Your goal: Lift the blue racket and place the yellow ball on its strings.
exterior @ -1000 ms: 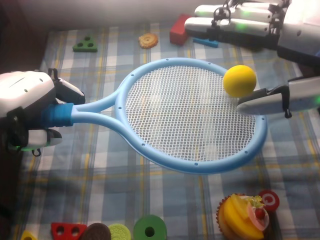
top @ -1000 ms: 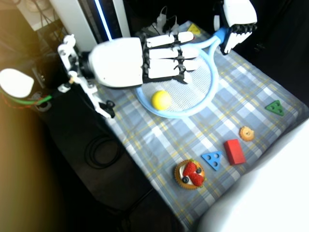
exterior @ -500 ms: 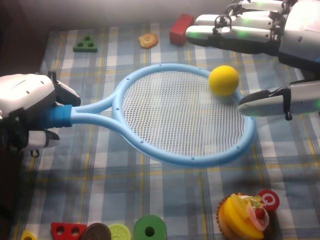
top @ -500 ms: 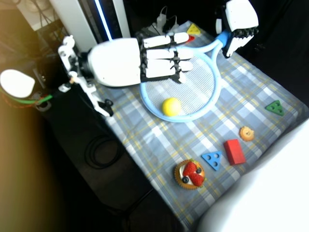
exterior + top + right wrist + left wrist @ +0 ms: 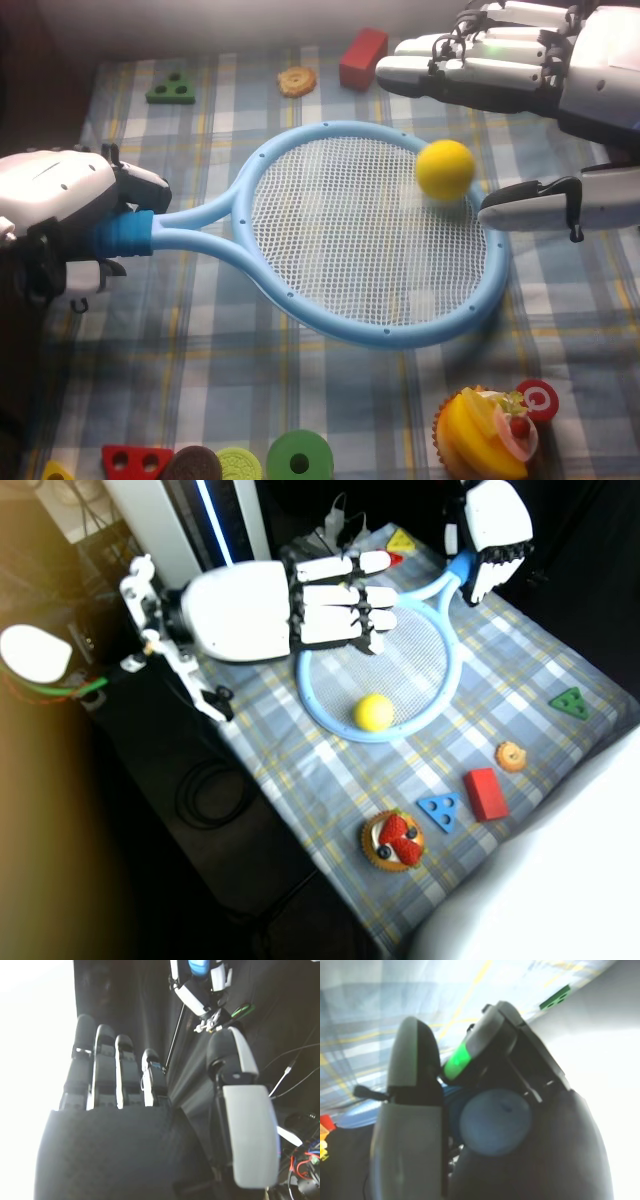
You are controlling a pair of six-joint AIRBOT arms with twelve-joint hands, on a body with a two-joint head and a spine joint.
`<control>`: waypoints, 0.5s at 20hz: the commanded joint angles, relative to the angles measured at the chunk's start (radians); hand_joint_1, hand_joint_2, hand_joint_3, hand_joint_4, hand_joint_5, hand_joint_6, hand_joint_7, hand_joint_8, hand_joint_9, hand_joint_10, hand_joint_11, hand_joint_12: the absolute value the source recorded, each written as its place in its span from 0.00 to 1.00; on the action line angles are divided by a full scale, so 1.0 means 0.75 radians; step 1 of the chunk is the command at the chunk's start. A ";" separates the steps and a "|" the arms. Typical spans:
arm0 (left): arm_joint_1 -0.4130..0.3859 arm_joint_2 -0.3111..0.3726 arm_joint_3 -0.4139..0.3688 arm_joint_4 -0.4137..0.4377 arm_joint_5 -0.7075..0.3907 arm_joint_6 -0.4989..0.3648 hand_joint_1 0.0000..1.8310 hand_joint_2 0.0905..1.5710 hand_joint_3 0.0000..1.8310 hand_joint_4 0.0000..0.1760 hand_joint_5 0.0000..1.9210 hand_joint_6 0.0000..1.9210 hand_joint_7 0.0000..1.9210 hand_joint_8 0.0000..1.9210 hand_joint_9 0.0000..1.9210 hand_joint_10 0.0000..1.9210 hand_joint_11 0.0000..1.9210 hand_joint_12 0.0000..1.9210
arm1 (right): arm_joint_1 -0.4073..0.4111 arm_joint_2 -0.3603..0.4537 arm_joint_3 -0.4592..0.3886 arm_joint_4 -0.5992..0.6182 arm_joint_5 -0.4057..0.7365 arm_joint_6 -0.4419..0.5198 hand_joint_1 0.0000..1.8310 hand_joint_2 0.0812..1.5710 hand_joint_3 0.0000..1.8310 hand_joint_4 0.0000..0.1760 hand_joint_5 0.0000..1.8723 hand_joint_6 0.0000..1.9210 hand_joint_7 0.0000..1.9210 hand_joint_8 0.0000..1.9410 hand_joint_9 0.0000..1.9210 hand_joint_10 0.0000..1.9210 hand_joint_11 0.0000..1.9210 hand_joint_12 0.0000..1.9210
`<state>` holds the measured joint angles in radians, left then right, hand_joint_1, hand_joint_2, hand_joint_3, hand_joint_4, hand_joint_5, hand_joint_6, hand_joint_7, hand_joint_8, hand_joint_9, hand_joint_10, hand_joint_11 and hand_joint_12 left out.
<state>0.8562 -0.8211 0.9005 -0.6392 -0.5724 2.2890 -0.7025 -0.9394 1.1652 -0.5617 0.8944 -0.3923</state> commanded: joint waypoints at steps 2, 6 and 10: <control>-0.015 -0.003 0.008 0.012 -0.140 -0.002 0.87 0.76 0.00 0.78 0.29 1.00 0.44 1.00 0.56 1.00 0.53 1.00 | 0.009 0.002 0.001 0.071 0.141 0.006 0.28 0.78 0.00 0.63 0.00 0.00 0.07 0.00 0.11 0.00 0.00 0.44; -0.011 -0.006 0.012 -0.008 -0.149 -0.002 0.81 0.76 0.00 0.62 0.32 1.00 0.40 1.00 0.48 1.00 0.47 1.00 | -0.001 0.009 0.001 0.075 0.140 0.006 0.27 0.79 0.00 0.52 0.00 0.00 0.09 0.00 0.12 0.00 0.00 0.43; 0.002 -0.016 0.012 -0.020 -0.163 -0.002 0.72 0.68 0.00 0.00 0.37 0.78 0.26 0.89 0.25 0.96 0.23 0.93 | -0.007 0.011 0.001 0.077 0.139 0.006 0.30 0.78 0.00 0.32 0.00 0.00 0.09 0.00 0.13 0.00 0.00 0.39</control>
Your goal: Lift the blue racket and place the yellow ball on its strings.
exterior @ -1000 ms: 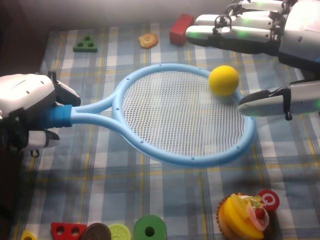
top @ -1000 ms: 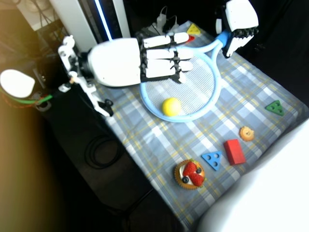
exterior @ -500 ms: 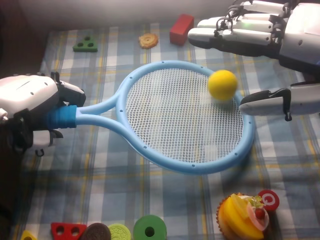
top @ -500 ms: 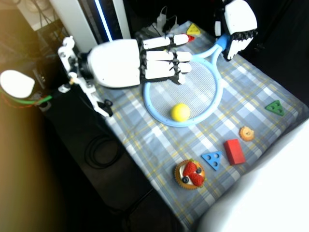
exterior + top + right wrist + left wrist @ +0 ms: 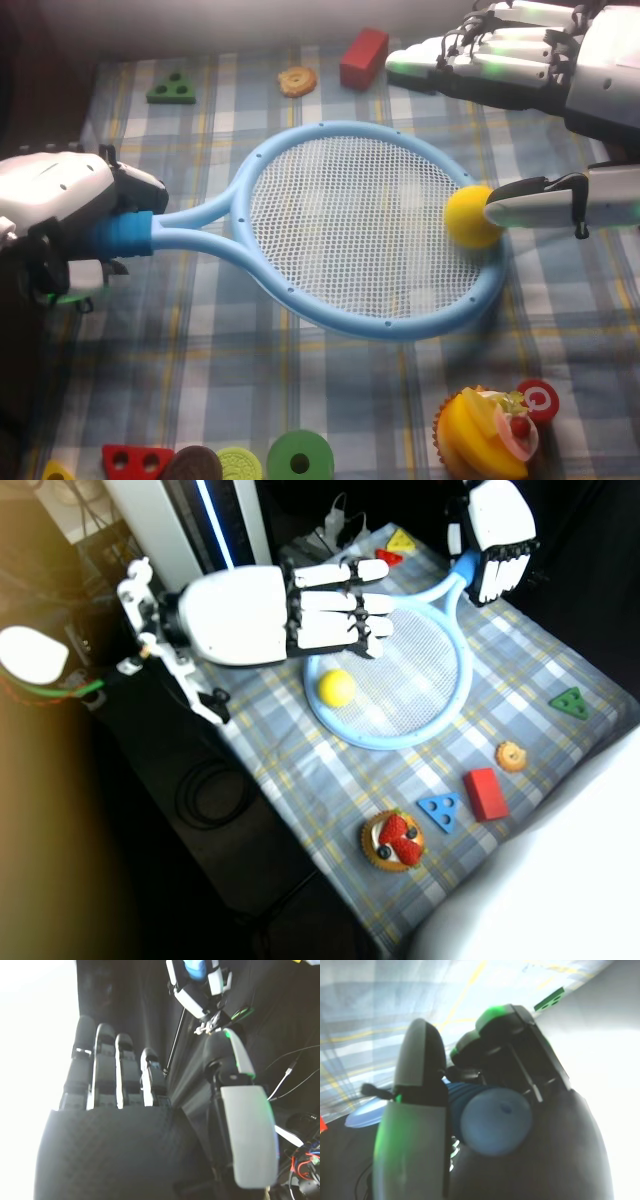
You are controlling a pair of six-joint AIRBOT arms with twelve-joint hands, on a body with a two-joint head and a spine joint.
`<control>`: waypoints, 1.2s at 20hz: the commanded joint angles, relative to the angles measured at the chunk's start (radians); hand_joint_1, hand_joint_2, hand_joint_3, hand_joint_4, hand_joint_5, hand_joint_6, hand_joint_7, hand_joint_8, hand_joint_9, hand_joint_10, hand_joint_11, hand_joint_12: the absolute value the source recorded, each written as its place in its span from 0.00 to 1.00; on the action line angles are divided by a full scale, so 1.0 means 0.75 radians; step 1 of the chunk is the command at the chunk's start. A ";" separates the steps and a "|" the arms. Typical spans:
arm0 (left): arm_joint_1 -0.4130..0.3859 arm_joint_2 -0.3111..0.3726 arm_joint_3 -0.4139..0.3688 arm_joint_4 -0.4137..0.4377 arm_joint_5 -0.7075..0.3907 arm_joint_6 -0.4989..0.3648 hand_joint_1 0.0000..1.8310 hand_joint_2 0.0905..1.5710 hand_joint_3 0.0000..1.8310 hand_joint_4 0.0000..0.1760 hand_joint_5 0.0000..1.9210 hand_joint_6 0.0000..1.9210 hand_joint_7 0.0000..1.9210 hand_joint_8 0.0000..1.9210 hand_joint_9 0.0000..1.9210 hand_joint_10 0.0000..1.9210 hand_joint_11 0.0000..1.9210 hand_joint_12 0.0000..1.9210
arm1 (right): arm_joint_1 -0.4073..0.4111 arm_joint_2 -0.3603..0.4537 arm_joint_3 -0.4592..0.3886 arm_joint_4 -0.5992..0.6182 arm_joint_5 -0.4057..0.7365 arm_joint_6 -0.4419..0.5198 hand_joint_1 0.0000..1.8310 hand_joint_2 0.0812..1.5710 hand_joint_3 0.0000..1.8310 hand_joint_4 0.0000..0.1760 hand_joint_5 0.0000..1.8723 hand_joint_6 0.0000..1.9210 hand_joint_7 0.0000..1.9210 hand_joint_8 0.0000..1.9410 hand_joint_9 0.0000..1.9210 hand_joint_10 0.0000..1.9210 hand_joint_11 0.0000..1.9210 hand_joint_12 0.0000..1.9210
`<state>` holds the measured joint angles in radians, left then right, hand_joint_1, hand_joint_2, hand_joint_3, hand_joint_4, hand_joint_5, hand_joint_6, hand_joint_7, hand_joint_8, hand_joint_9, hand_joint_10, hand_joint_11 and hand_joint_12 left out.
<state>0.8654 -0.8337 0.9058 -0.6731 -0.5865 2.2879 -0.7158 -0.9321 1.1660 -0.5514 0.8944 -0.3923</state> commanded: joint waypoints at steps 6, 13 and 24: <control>0.012 -0.011 -0.001 -0.007 -0.197 0.000 0.54 0.64 0.00 0.24 0.28 0.14 0.17 0.31 0.19 0.40 0.13 0.58 | 0.005 0.002 0.000 0.066 0.140 0.006 0.28 0.79 0.00 0.35 0.00 0.00 0.09 0.00 0.12 0.00 0.01 0.40; 0.085 0.072 -0.108 0.125 -0.388 -0.310 0.30 0.56 0.00 1.00 0.00 0.00 0.00 0.00 0.00 0.00 0.00 0.01 | -0.095 0.034 -0.019 0.254 0.251 -0.064 0.30 0.79 0.00 0.31 0.00 0.00 0.05 0.00 0.07 0.00 0.01 0.24; 0.272 0.247 -0.148 0.446 -1.232 -1.501 0.37 0.54 0.01 0.75 0.00 0.00 0.00 0.00 0.00 0.00 0.00 0.00 | -0.597 0.096 -0.232 1.034 1.158 -0.339 0.35 0.74 0.00 0.35 0.04 0.00 0.14 0.00 0.19 0.00 0.14 0.03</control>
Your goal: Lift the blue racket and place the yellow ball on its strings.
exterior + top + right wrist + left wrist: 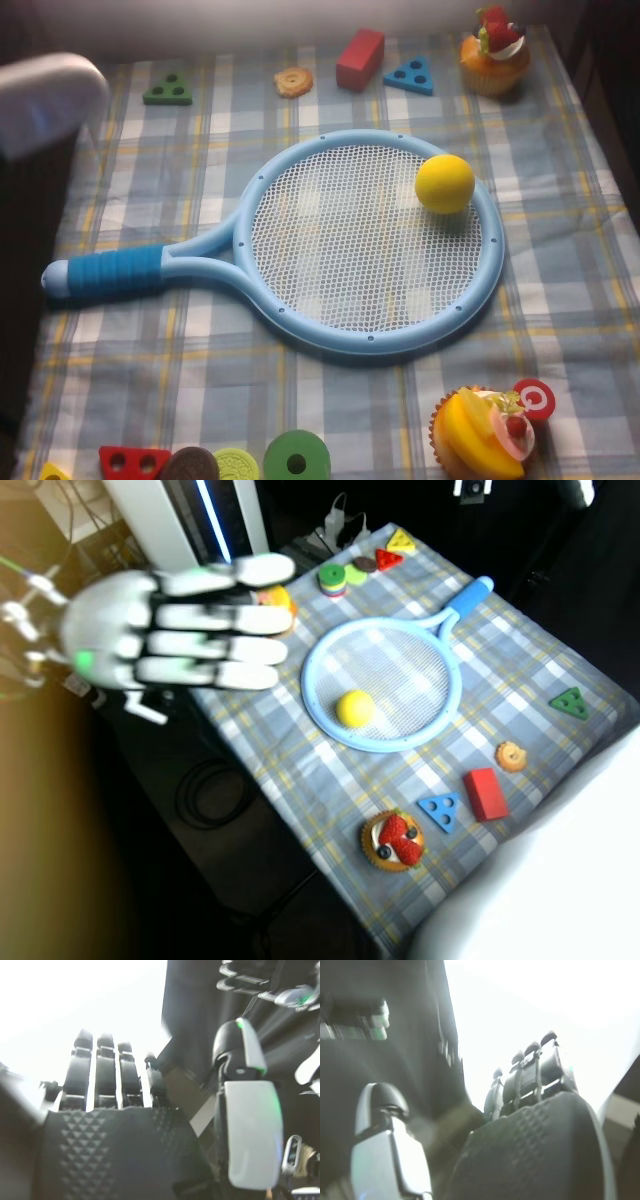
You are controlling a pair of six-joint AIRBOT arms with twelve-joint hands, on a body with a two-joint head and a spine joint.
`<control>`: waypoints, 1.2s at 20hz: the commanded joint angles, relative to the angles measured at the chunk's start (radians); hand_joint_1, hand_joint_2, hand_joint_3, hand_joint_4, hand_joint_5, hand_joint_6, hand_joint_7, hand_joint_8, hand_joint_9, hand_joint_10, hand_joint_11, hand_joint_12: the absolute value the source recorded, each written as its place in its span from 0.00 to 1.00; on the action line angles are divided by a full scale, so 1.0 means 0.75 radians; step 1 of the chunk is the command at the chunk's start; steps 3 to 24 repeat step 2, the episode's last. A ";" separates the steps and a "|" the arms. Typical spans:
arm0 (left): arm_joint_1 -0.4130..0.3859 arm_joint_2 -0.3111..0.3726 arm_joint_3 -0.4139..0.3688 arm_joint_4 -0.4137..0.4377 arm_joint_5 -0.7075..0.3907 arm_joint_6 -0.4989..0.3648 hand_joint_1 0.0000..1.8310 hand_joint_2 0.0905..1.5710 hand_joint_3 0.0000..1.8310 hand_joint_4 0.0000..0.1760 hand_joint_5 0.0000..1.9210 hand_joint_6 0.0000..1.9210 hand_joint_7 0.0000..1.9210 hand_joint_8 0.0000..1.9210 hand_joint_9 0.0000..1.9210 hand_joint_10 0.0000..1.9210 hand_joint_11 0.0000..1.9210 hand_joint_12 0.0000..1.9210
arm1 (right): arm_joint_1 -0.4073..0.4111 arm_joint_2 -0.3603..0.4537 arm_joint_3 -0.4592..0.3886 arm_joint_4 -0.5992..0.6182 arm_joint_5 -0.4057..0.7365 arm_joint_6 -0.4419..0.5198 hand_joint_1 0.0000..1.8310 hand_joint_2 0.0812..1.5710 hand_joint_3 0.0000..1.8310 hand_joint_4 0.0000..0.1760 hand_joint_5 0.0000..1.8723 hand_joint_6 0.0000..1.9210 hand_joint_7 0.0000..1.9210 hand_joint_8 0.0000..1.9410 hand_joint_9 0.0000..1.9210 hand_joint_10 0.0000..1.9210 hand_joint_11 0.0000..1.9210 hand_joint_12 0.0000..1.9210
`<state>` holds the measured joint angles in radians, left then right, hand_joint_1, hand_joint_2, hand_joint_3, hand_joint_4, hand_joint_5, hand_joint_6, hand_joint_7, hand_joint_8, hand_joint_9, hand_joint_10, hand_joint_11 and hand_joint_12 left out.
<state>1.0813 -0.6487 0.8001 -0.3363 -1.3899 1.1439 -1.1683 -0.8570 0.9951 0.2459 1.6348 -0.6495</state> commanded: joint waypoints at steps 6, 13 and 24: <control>0.050 -0.047 0.071 0.012 -0.250 -0.268 0.34 0.55 0.01 0.97 0.00 0.00 0.00 0.00 0.00 0.00 0.00 0.00 | 0.024 -0.017 -0.005 -0.043 0.171 0.003 0.38 0.74 0.00 0.60 0.07 0.01 0.17 0.01 0.21 0.01 0.15 0.02; 0.050 -0.047 0.071 0.012 -0.250 -0.268 0.34 0.55 0.01 0.97 0.00 0.00 0.00 0.00 0.00 0.00 0.00 0.00 | 0.024 -0.017 -0.005 -0.043 0.171 0.003 0.38 0.74 0.00 0.60 0.07 0.01 0.17 0.01 0.21 0.01 0.15 0.02; 0.050 -0.047 0.071 0.012 -0.250 -0.268 0.34 0.55 0.01 0.97 0.00 0.00 0.00 0.00 0.00 0.00 0.00 0.00 | 0.024 -0.017 -0.005 -0.043 0.171 0.003 0.38 0.74 0.00 0.60 0.07 0.01 0.17 0.01 0.21 0.01 0.15 0.02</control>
